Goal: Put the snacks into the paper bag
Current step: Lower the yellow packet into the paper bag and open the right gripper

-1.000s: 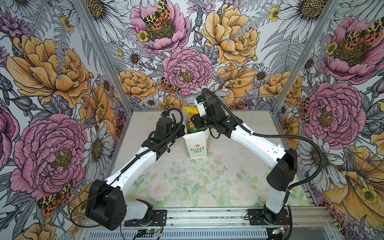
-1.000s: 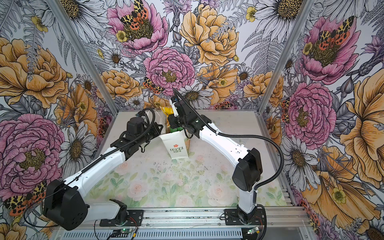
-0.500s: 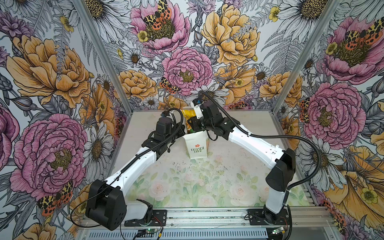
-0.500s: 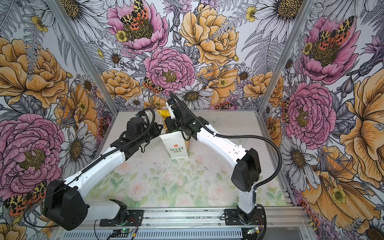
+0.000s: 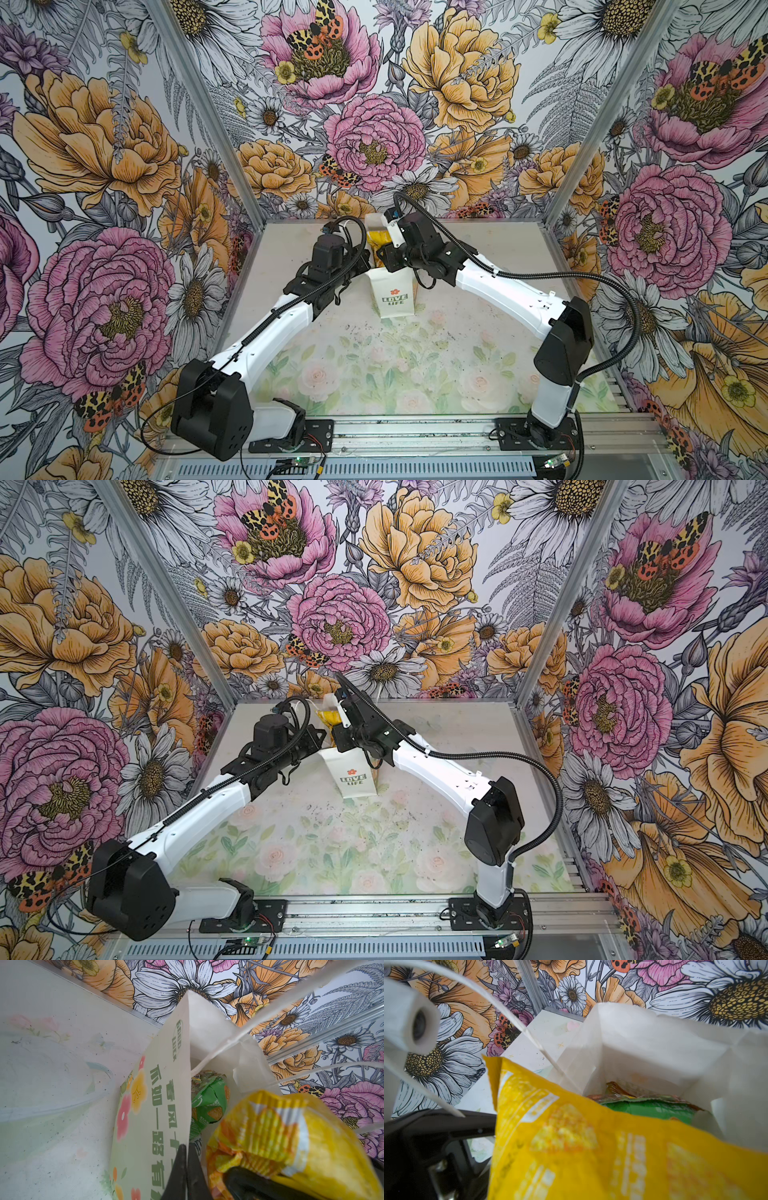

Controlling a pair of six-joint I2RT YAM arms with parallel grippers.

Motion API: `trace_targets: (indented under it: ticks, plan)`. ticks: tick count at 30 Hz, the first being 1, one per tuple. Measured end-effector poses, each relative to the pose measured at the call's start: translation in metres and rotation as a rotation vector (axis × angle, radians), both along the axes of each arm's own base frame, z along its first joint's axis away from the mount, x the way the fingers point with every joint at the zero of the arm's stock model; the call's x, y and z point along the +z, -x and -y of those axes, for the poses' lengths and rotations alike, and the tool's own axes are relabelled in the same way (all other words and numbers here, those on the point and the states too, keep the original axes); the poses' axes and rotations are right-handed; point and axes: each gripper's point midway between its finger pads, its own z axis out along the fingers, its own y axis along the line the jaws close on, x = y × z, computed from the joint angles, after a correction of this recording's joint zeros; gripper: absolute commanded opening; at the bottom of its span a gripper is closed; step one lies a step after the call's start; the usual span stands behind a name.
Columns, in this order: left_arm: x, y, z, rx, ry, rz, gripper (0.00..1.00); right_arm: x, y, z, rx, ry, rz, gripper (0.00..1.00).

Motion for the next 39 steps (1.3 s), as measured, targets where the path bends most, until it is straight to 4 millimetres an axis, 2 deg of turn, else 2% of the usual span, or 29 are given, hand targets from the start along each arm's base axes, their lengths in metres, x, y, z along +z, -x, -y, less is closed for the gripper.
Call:
trace_targets:
  ticks: [12,21,25,33,39]
  plan:
    - [0.000,0.000,0.000,-0.001,0.001,0.000,0.00,0.005,0.014,0.003,-0.002,0.000,-0.035,0.39]
    - [0.001,0.001,0.003,-0.007,0.002,0.001,0.00,-0.002,0.021,0.009,-0.021,0.019,-0.081,0.40]
    - [0.001,0.001,0.003,-0.006,0.004,0.002,0.00,-0.001,0.025,0.013,-0.033,0.032,-0.108,0.44]
    - [0.001,0.001,0.003,-0.006,0.004,0.001,0.00,0.003,0.030,0.019,-0.043,0.052,-0.142,0.60]
    - [0.001,0.001,0.003,-0.006,0.004,0.001,0.00,0.005,0.033,0.021,-0.043,0.060,-0.151,0.63]
